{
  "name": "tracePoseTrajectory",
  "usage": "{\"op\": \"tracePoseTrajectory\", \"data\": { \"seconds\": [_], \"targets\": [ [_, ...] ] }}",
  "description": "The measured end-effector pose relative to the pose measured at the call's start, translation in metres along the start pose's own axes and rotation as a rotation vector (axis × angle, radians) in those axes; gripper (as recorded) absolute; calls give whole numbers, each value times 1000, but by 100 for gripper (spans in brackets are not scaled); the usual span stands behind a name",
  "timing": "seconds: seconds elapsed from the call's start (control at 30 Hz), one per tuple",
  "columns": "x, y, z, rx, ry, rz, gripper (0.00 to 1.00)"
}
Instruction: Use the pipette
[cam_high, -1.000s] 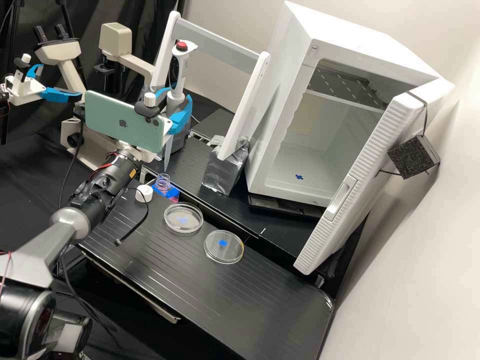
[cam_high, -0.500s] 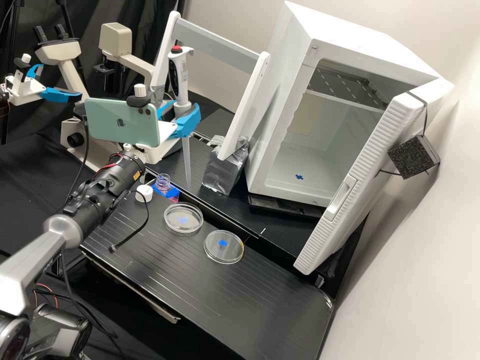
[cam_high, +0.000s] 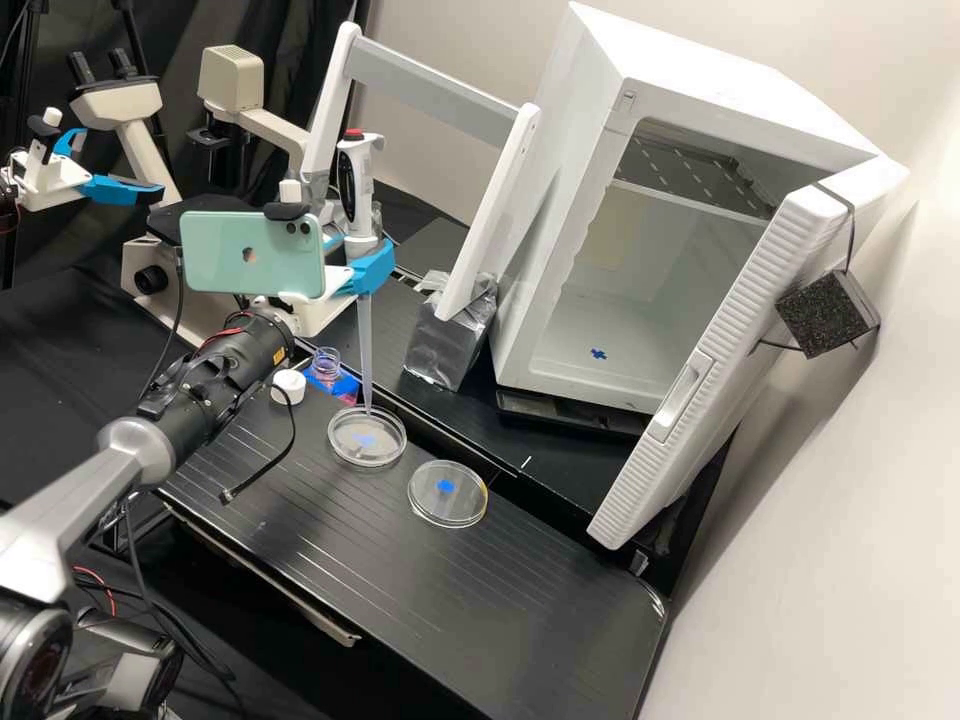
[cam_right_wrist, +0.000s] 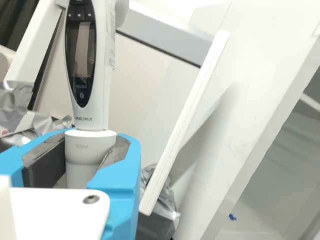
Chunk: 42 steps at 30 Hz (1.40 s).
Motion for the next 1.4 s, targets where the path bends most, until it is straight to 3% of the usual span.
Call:
{"op": "tracePoseTrajectory", "data": {
  "seconds": [0.53,0.77,0.83,0.93,1.1,1.2,1.33,1.4],
  "targets": [
    [0,1,3,12,-17,8,0],
    [4,9,2,40,4,-8,0],
    [8,15,1,61,10,-9,0],
    [17,26,-2,59,19,-13,0],
    [41,54,-12,104,15,-34,0],
    [55,70,-19,101,7,-36,0],
    [76,90,-31,131,5,-51,0],
    [83,97,-37,129,15,-56,0]
  ]
}}
